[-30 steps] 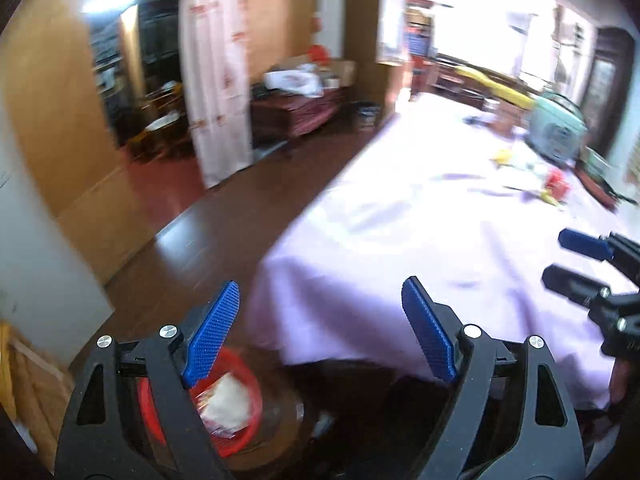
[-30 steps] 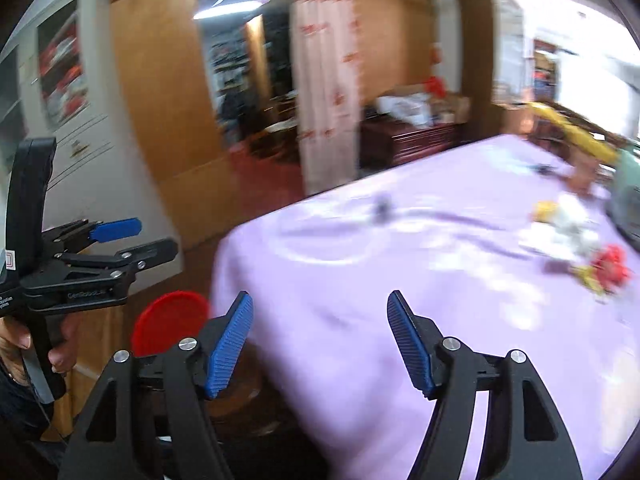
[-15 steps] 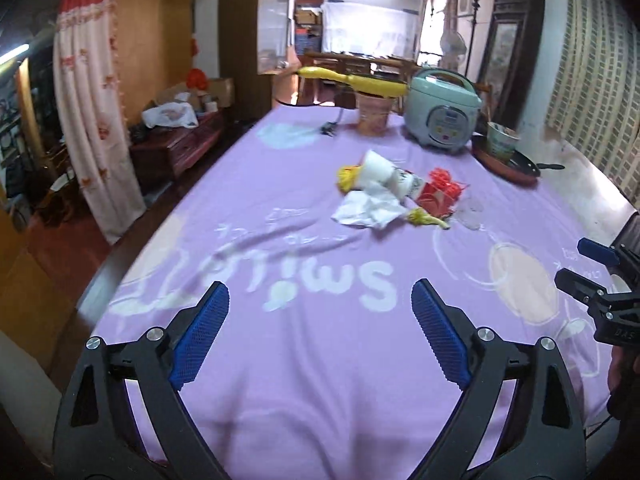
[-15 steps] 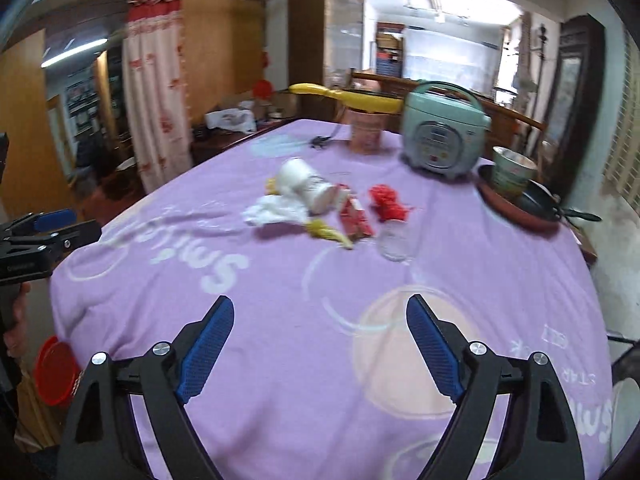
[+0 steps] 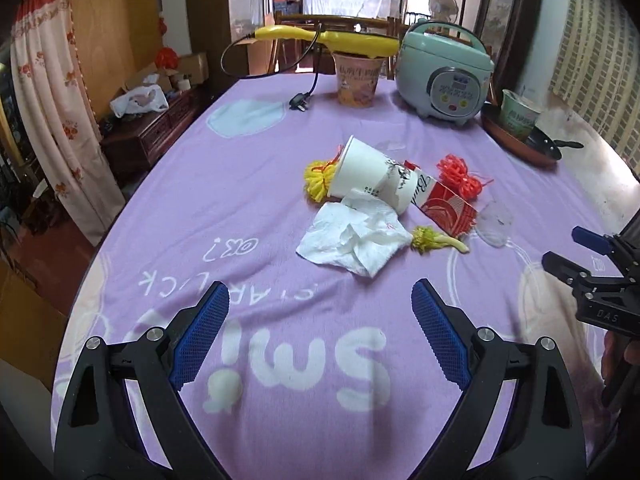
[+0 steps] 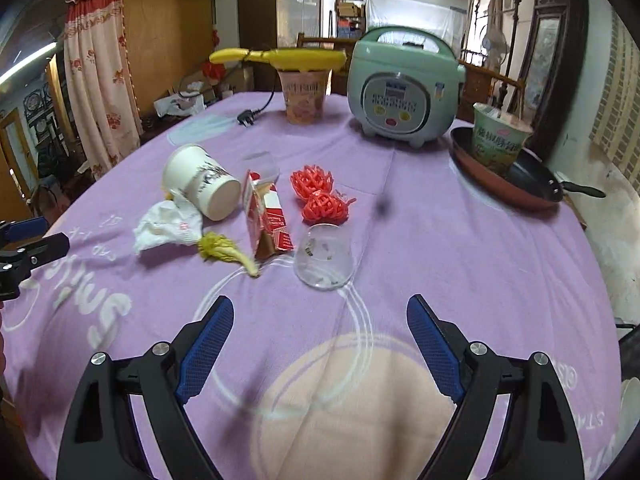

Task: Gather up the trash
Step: 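Move both tools back over the table toward the remaining trash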

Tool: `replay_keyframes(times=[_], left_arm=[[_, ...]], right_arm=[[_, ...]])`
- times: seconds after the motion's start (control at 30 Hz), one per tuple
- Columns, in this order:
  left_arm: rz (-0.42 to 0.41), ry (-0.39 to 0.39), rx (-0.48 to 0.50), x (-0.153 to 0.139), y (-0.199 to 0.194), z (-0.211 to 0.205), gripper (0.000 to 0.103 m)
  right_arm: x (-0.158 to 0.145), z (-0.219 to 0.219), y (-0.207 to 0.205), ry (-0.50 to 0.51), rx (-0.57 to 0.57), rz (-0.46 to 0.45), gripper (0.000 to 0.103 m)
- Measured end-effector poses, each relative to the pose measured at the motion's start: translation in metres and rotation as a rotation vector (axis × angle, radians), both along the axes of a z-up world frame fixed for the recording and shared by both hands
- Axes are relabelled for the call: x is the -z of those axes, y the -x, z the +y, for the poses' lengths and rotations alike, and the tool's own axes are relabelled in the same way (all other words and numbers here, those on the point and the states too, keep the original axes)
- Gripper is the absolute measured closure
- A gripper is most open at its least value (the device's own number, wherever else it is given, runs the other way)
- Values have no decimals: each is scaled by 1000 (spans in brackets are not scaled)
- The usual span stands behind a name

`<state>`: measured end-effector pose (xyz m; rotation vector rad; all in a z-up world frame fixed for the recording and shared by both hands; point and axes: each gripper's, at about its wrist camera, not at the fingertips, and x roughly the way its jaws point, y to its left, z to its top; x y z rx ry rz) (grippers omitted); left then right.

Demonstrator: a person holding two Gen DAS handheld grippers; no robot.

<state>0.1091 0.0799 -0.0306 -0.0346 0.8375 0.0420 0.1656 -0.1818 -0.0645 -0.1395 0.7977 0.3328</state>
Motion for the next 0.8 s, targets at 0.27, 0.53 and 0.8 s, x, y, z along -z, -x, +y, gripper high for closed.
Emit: replay_keyframes(times=[0.27,0.53,0.8], left_arm=[[36,47,11,17,-17,12,14],[64,7,54,29,-28,8,13],[83,-23,84,38,-43,-3,13]], right_arm=[[32,13,-55,27,-13,66,16],[52,25,-85,16,-28,116,28],[48,15,-84,-58,-11,105,46]])
